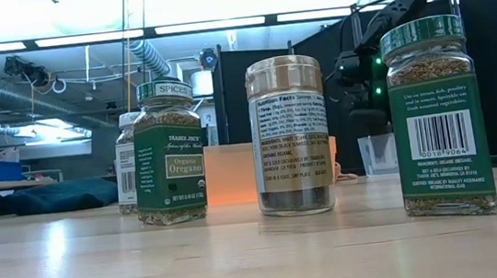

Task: Sort spices by type
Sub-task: Put the white seasoning bottle into the transparent bin

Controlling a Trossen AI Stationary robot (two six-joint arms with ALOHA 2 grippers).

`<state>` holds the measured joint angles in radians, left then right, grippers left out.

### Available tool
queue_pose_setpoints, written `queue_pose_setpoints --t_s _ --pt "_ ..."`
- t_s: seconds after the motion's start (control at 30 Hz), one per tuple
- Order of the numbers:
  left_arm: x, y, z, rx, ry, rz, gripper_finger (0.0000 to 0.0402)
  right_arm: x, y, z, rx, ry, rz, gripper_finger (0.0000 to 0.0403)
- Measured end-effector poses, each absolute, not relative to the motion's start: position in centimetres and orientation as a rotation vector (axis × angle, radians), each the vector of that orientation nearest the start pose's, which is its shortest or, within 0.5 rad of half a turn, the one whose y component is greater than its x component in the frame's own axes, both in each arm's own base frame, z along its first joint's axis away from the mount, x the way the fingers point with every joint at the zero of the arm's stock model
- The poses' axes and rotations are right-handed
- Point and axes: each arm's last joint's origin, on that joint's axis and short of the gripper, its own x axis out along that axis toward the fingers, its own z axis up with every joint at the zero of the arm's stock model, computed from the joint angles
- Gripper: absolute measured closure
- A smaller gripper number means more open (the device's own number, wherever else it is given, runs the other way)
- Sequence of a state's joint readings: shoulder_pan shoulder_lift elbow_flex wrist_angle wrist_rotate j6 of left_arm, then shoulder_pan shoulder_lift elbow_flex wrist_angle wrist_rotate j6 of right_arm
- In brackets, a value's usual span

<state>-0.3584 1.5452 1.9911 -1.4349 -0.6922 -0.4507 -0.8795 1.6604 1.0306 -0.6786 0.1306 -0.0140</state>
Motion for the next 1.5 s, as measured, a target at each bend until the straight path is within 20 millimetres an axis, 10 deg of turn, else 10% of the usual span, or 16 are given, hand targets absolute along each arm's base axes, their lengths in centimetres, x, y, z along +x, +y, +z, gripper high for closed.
queue_pose_setpoints --t_s 0.47,0.9,1.5 --pt "24.9 -7.0 45.2 0.079 0.754 0.506 0.0053 18.9 -23.4 17.3 0.494 1.279 -0.832 0.0127" --pt "24.9 -7.0 45.2 0.079 0.754 0.506 0.0053 19.0 -22.9 17.4 0.501 1.321 -0.796 0.0136" --pt "25.1 -7.1 45.4 0.064 0.733 0.503 0.0053 19.9 -24.1 23.1 0.438 1.362 -0.763 0.0138"
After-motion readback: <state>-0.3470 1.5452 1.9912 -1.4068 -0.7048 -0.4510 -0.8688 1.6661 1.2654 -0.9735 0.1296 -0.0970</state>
